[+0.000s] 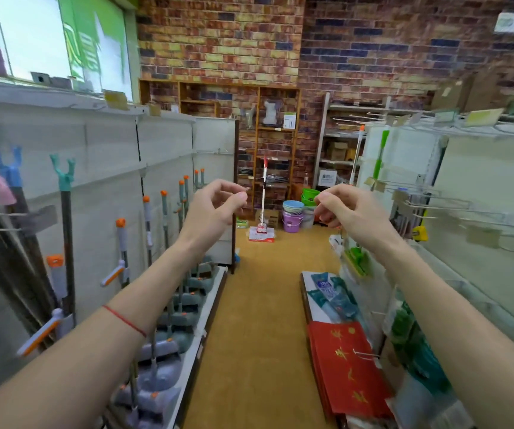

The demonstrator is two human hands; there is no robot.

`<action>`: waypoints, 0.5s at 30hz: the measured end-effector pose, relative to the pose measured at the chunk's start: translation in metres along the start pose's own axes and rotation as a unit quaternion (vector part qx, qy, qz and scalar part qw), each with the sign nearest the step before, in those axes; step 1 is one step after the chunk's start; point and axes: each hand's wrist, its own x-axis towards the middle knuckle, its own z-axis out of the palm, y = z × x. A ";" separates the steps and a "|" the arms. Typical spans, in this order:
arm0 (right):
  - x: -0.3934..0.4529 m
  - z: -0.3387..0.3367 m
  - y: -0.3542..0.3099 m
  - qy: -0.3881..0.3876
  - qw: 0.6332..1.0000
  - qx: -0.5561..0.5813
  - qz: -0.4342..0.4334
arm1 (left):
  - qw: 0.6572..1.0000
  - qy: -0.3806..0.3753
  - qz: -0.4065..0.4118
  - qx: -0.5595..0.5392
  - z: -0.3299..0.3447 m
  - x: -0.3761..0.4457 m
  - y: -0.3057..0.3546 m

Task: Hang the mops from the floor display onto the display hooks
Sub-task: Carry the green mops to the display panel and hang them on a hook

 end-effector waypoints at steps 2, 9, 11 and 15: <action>0.032 0.006 0.022 -0.006 1.000 -0.002 0.003 | 1.000 0.000 -0.008 0.004 0.011 0.026 -0.021; 0.138 0.052 0.103 -0.019 1.000 0.000 0.005 | 1.000 0.008 -0.018 0.014 0.038 0.127 -0.107; 0.170 0.067 0.126 -0.019 1.000 -0.007 0.005 | 1.000 0.008 -0.014 0.005 0.045 0.160 -0.135; 0.240 0.100 0.171 -0.013 1.000 -0.018 0.007 | 1.000 0.007 -0.009 -0.011 0.054 0.230 -0.193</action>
